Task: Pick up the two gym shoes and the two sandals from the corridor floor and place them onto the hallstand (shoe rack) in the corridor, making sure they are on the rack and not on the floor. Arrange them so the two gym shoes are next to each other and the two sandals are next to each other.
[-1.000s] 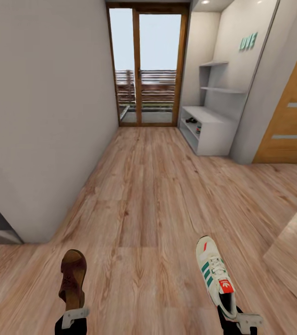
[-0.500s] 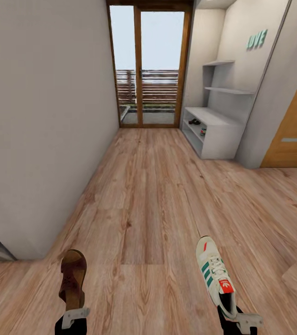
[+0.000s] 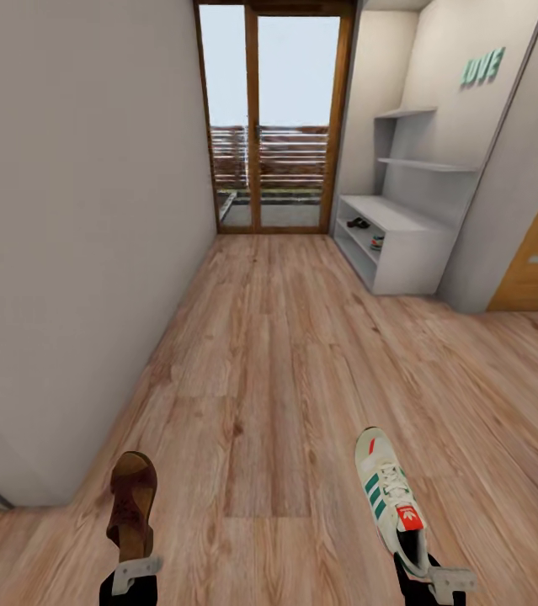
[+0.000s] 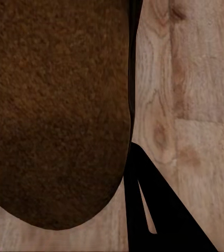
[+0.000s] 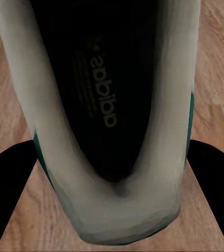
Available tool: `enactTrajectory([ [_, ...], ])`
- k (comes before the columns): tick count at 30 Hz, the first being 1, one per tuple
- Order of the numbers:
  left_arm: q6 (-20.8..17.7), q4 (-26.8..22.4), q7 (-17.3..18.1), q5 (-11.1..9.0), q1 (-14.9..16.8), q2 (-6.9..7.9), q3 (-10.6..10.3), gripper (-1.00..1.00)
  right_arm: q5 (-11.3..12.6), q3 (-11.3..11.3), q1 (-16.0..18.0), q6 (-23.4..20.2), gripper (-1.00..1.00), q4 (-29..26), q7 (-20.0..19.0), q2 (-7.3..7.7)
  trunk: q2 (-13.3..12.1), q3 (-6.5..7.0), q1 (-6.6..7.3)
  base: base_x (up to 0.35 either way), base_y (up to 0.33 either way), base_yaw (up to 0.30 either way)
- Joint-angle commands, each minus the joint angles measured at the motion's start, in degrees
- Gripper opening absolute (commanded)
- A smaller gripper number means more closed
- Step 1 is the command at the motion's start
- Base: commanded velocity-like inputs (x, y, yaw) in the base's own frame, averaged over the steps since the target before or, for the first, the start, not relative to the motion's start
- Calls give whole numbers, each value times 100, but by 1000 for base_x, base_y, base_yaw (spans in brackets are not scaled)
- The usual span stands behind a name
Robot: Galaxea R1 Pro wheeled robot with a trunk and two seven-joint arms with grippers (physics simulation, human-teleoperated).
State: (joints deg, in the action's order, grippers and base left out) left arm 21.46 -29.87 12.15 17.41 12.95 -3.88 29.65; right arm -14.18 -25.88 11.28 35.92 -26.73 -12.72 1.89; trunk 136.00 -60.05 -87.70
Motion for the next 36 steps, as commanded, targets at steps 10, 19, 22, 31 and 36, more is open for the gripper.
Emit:
enactTrajectory([
  [10, 16, -2, 41, 52, 6, -7, 50, -100, -41, -49, 6, 20, -100, 9, -38, -4, 2, -5, -2, 336, 97, 0],
  [19, 16, -7, 41, 50, 6, -7, 52, -100, -41, -49, 6, 20, -100, 7, -38, -4, 2, -5, -2, 336, 96, 0],
  [22, 16, -4, 41, 52, 6, -7, 51, -100, -41, -49, 6, 21, -100, 7, -38, -4, 2, -5, -2, 336, 96, 0],
  [31, 16, -4, 40, 46, 6, -7, 53, -100, -41, -49, 6, 20, -100, 5, -38, -4, 2, -5, -2, 336, 96, 0],
  [36, 16, -5, 39, 46, 6, -7, 55, -100, -40, -49, 6, 24, -100, 3, -38, -4, 2, -5, -2, 336, 96, 0],
])
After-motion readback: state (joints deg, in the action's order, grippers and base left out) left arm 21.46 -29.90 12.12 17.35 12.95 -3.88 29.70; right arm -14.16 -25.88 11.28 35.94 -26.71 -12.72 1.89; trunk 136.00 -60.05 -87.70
